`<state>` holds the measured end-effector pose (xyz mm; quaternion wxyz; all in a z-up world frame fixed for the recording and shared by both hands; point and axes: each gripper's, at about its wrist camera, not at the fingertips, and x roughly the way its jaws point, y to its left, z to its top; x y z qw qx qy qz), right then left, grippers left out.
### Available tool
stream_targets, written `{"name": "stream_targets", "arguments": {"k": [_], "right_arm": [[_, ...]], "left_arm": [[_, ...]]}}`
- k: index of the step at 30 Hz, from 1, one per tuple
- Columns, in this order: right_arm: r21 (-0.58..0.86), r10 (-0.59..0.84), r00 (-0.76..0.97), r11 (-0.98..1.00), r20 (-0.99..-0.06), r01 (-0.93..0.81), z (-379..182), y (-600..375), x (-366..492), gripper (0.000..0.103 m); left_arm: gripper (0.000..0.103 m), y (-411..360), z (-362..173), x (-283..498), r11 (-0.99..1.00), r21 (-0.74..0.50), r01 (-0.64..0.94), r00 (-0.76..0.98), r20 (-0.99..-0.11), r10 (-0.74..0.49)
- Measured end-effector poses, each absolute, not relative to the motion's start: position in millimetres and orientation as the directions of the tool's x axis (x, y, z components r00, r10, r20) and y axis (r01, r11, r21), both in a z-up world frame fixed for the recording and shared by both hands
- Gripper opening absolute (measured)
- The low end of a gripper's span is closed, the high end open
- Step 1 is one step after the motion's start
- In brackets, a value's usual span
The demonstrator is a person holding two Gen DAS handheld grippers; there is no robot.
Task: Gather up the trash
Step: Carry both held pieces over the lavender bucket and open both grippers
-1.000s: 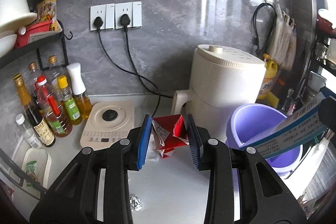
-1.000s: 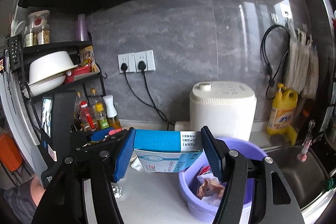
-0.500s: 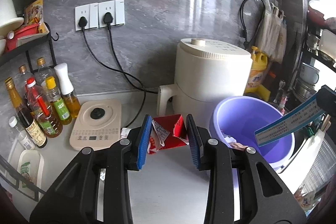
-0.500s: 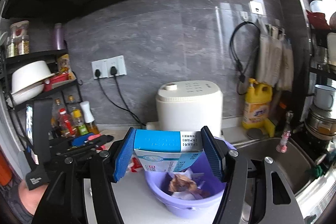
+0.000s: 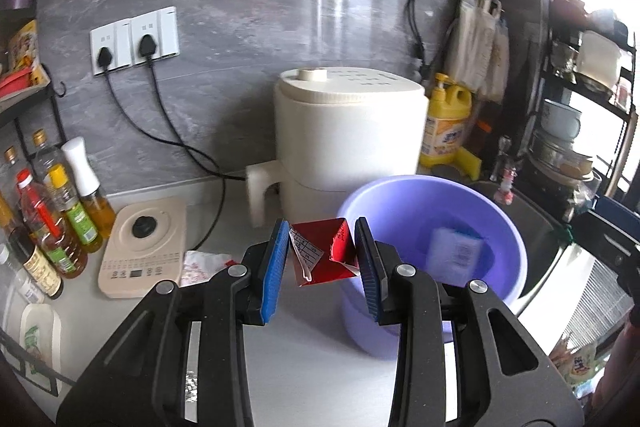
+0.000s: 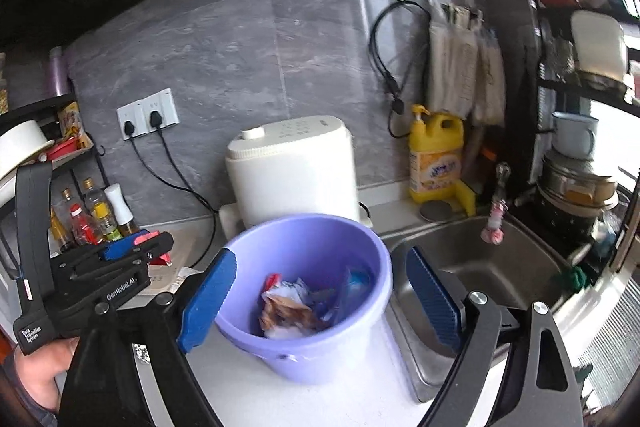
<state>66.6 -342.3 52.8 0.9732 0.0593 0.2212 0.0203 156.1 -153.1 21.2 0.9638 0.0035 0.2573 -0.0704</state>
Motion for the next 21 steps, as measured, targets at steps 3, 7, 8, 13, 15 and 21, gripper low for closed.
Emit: {"name": "stream_targets", "arguments": {"k": [3, 7, 8, 13, 15, 21], "right_arm": [[0.137, 0.047, 0.899, 0.99, -0.436, 0.015, 49, -355, 62, 0.085], [0.152, 0.026, 0.896, 0.987, -0.443, 0.046, 46, -370, 57, 0.085], [0.154, 0.022, 0.895, 0.987, -0.446, 0.053, 45, -373, 56, 0.085], [0.161, 0.002, 0.889, 0.984, -0.458, 0.081, 40, -386, 52, 0.085], [0.165, -0.003, 0.886, 0.982, -0.463, 0.09, 37, -390, 53, 0.085], [0.185, 0.021, 0.882, 0.98, -0.471, 0.075, 31, -386, 59, 0.086]], "left_arm": [[0.034, -169, 21, 159, 0.985, -0.02, 0.17, 0.852, -0.5, -0.157], [0.034, -188, 22, 164, 0.977, -0.017, 0.21, 0.843, -0.503, -0.19], [0.034, -192, 22, 165, 0.975, -0.018, 0.22, 0.841, -0.503, -0.199], [0.057, -212, 21, 170, 0.952, -0.035, 0.305, 0.817, -0.504, -0.28], [0.072, -217, 20, 169, 0.953, -0.01, 0.304, 0.827, -0.493, -0.269], [0.076, -201, 15, 170, 0.965, 0.007, 0.261, 0.83, -0.512, -0.221]]}}
